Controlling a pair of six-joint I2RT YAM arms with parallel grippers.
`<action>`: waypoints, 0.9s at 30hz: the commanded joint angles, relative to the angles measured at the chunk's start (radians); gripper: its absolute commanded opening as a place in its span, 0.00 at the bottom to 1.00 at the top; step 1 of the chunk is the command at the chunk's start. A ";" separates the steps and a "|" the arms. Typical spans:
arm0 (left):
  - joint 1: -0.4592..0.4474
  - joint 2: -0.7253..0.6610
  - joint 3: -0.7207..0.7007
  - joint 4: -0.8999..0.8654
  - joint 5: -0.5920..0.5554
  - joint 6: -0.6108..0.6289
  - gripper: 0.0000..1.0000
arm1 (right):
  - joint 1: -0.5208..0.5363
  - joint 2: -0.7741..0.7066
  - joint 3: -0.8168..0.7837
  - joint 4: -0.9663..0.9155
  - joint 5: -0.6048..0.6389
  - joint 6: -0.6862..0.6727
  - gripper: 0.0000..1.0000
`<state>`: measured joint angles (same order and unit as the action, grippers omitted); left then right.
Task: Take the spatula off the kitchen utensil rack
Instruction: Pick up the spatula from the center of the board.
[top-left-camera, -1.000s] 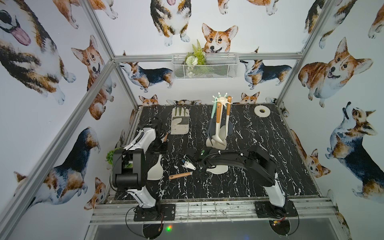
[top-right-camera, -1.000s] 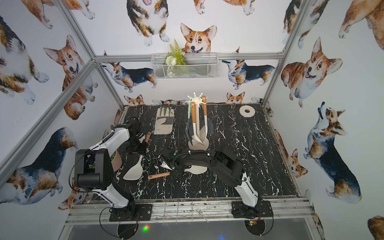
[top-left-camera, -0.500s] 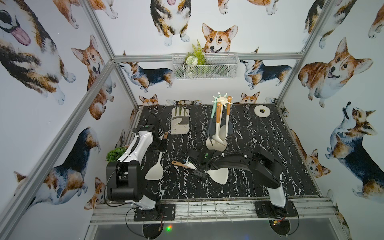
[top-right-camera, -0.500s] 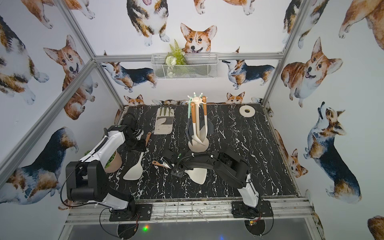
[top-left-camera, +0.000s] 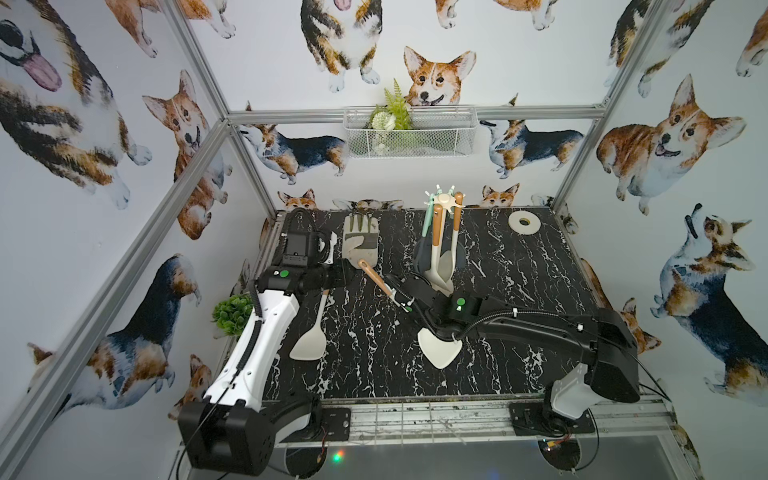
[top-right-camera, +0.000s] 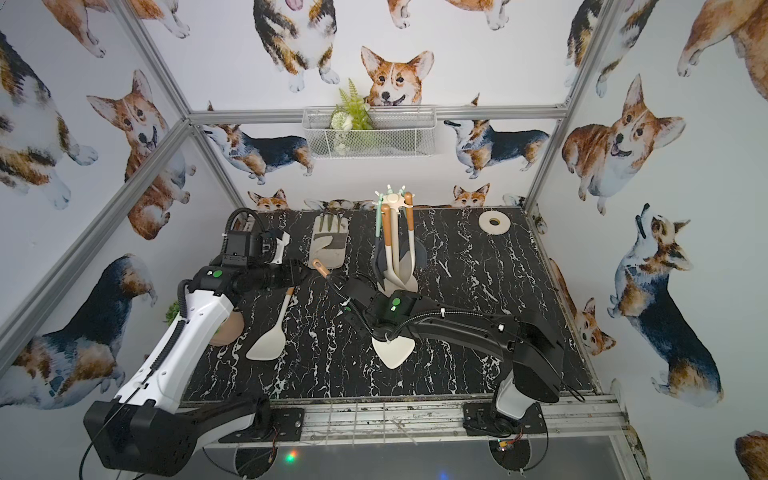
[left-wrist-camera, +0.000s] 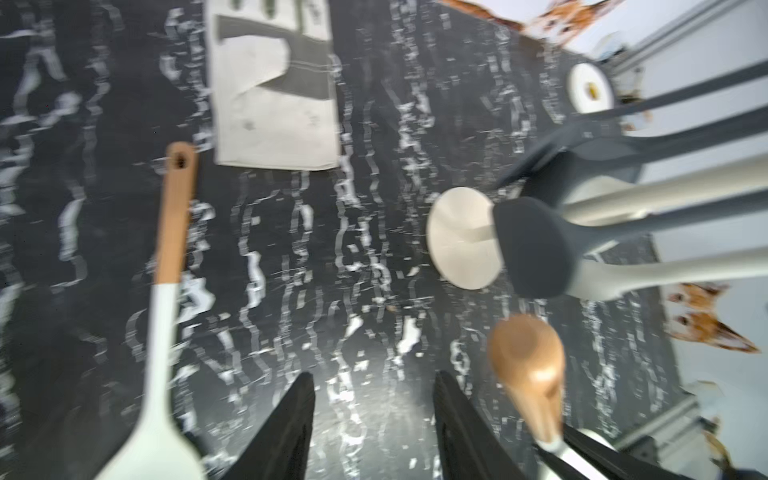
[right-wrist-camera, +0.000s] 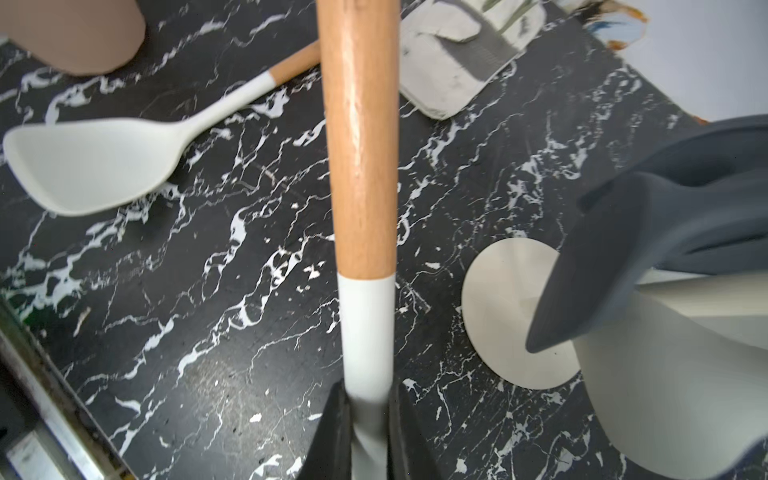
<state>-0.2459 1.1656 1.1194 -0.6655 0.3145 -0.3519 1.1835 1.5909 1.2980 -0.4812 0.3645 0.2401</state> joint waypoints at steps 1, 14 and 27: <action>-0.182 -0.057 -0.085 0.317 -0.005 -0.232 0.58 | 0.002 -0.031 -0.017 0.090 0.082 0.083 0.00; -0.222 0.042 -0.145 0.609 0.112 -0.336 0.25 | -0.010 -0.146 -0.103 0.199 -0.023 0.134 0.00; -0.068 0.001 0.005 0.524 0.545 -0.032 0.00 | -0.315 -0.326 -0.243 0.204 -0.814 0.119 0.70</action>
<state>-0.3576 1.1790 1.0988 -0.1703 0.6048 -0.4896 0.8864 1.2797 1.0611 -0.2348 -0.1932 0.3988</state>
